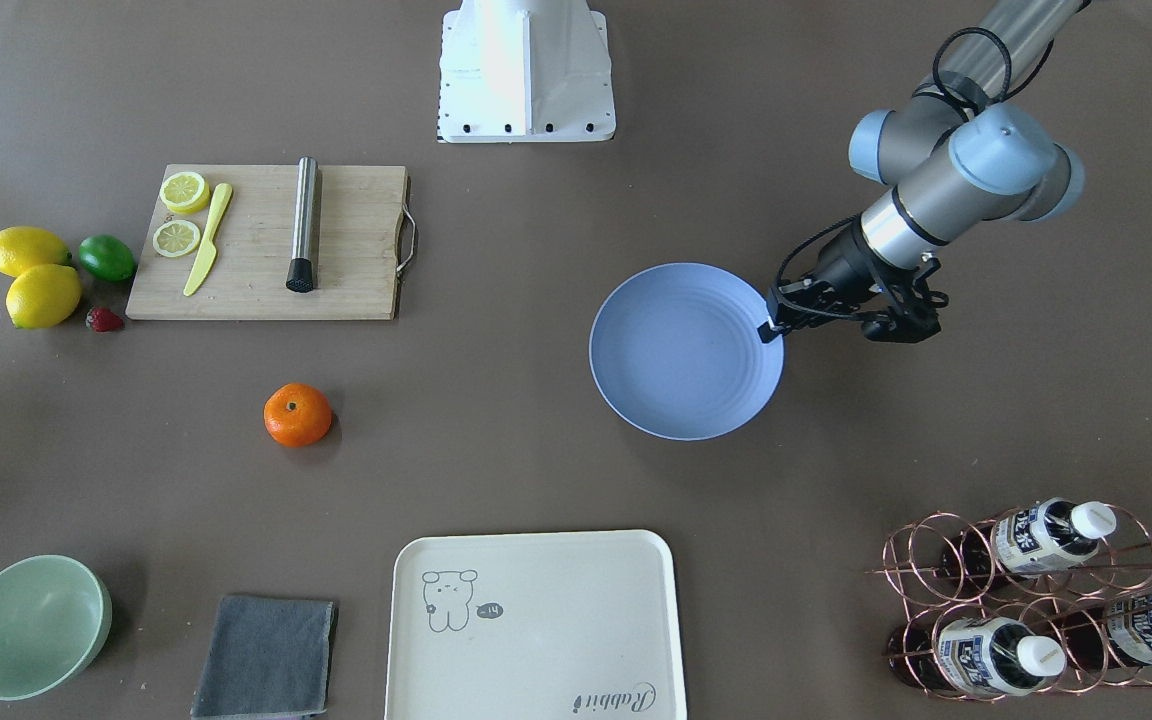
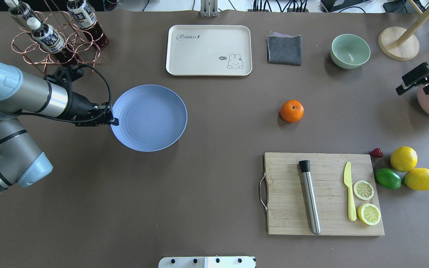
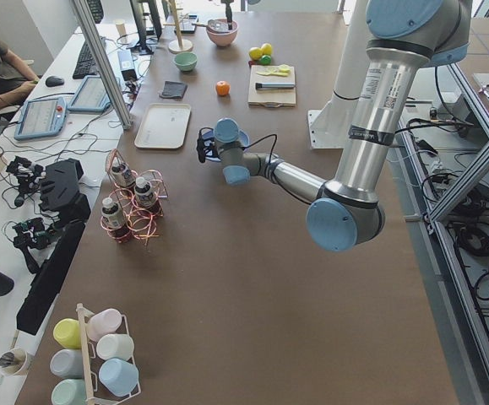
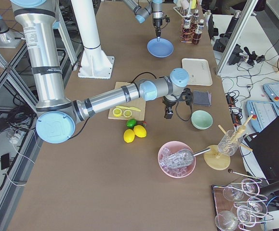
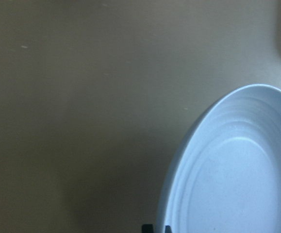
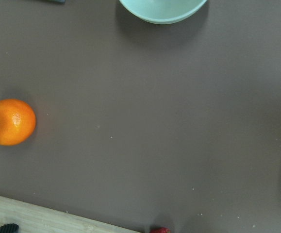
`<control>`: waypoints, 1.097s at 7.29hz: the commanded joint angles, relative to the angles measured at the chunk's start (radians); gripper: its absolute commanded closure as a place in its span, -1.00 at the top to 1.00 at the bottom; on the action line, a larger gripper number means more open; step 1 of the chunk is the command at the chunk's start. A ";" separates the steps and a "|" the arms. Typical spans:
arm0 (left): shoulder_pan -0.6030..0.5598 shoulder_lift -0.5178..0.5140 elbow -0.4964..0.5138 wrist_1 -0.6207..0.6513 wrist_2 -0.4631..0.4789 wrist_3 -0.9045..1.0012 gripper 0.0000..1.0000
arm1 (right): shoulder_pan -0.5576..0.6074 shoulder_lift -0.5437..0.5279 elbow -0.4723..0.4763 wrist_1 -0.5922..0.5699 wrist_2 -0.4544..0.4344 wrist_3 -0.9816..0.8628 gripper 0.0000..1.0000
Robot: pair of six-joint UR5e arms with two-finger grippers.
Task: Pick orange to plate
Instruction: 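Reach the right gripper down over the orange while the left gripper holds the plate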
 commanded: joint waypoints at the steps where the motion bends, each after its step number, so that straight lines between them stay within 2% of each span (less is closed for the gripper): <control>1: 0.155 -0.101 -0.042 0.138 0.150 -0.040 -1.00 | -0.200 0.070 -0.036 0.203 -0.152 0.301 1.00; 2: 0.184 -0.128 -0.035 0.140 0.175 -0.072 -1.00 | -0.261 0.108 -0.076 0.256 -0.192 0.395 1.00; 4: 0.256 -0.159 -0.024 0.142 0.256 -0.100 -1.00 | -0.317 0.156 -0.124 0.258 -0.255 0.414 1.00; 6: 0.293 -0.182 -0.003 0.142 0.301 -0.105 -1.00 | -0.343 0.266 -0.229 0.258 -0.260 0.468 1.00; 8: 0.298 -0.182 -0.004 0.155 0.303 -0.103 -1.00 | -0.375 0.301 -0.250 0.258 -0.261 0.515 1.00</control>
